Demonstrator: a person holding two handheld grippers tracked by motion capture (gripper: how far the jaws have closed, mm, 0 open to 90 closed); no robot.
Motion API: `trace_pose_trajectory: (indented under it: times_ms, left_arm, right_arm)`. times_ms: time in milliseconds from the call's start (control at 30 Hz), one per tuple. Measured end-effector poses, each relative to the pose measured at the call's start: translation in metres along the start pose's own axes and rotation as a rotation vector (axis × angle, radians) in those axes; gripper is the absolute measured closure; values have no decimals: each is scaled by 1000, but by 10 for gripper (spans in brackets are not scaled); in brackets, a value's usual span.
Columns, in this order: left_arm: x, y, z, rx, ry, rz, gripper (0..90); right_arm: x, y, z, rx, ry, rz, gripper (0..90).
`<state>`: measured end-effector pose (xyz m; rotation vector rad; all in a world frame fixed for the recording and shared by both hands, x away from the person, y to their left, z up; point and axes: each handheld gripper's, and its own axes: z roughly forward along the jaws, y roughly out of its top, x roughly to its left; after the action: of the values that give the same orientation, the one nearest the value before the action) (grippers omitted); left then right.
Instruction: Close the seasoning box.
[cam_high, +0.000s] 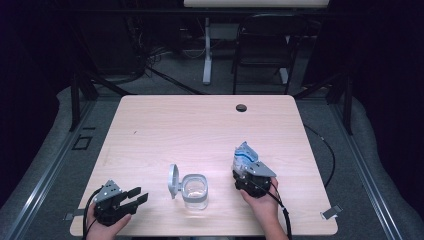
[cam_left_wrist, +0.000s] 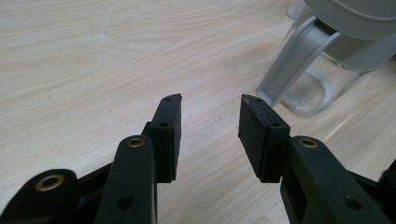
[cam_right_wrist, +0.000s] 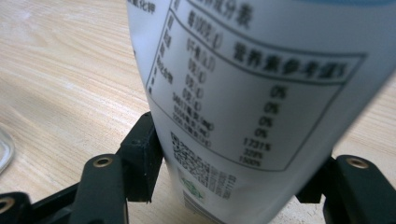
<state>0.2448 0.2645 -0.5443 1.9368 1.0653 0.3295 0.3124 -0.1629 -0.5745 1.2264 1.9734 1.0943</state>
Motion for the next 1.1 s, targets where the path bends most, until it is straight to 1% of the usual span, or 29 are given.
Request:
trace_pose_trajectory:
  times_ms: [33,67,133,233,333,400,533,633,833,867,933,1033,1100]
  left_arm:
    - [0,0,0,0,0,0,601]
    - [1,0,-1,10,-1,4,601]
    - [1,0,-1,10,-2,1,601]
    - [1,0,-1,10,-2,4,601]
    - [1,0,-1,9,-1,2,601]
    - [1,0,0,1,-2,-2,601]
    - [2,0,-1,0,-1,-3,601]
    - [2,0,0,-7,4,-7,601]
    - [3,-1,-1,-7,2,-10,601]
    - [4,-1,-1,-5,6,-9,601]
    - [4,-1,-1,-7,8,-15,601]
    - [5,-1,-1,-2,7,-15,601]
    - [6,-1,-1,3,9,-12,601]
  right_arm:
    - [0,0,-1,8,-1,-6,385]
    - [0,0,-1,8,-1,-5,386]
    - [-1,1,-1,19,-3,-11,388]
    - [0,1,-1,11,-3,-5,390]
    - [0,1,-1,18,-3,-13,396]
    - [-1,1,-1,12,-1,-8,398]
    - [0,1,-1,16,0,-9,403]
    - [1,0,-1,5,-3,-18,410]
    - [0,0,-2,5,3,-21,414]
    - [-1,0,-2,8,8,-28,415]
    - [-1,0,-1,-7,11,-22,415]
    - [-2,0,-2,-2,16,-29,416]
    - [-2,-1,-1,-12,23,-20,416]
